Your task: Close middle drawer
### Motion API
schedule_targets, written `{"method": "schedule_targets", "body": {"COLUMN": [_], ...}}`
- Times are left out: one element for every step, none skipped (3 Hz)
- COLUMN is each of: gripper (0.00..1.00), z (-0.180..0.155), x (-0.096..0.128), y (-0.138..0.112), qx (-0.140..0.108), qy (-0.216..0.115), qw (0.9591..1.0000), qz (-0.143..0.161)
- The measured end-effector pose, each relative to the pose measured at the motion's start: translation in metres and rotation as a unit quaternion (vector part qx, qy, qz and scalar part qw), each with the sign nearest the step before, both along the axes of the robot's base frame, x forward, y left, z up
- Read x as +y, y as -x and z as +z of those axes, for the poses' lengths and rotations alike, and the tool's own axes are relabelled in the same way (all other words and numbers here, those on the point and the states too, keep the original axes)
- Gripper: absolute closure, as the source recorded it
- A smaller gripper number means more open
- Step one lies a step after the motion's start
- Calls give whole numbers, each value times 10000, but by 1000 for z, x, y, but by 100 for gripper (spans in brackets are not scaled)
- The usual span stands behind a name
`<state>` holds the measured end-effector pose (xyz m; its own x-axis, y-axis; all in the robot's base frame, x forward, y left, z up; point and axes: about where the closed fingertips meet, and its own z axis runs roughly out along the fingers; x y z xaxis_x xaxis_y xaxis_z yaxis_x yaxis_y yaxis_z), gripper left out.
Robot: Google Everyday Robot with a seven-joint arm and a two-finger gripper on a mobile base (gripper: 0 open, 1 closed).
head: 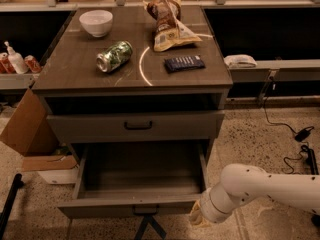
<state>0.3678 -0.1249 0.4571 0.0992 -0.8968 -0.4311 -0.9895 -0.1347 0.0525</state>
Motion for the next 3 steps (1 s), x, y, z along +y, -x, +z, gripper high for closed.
{"method": "schedule_targets", "body": {"gripper": [100,100,100], "z": [-21,-37,-55], "x": [-1,1,7], "y": [1,-2,-8], "qx": [-123,-156,-157], "qy": [45,6,-2], "qw": [9996,9992,9986], "qz": [-234,-380,-506]}}
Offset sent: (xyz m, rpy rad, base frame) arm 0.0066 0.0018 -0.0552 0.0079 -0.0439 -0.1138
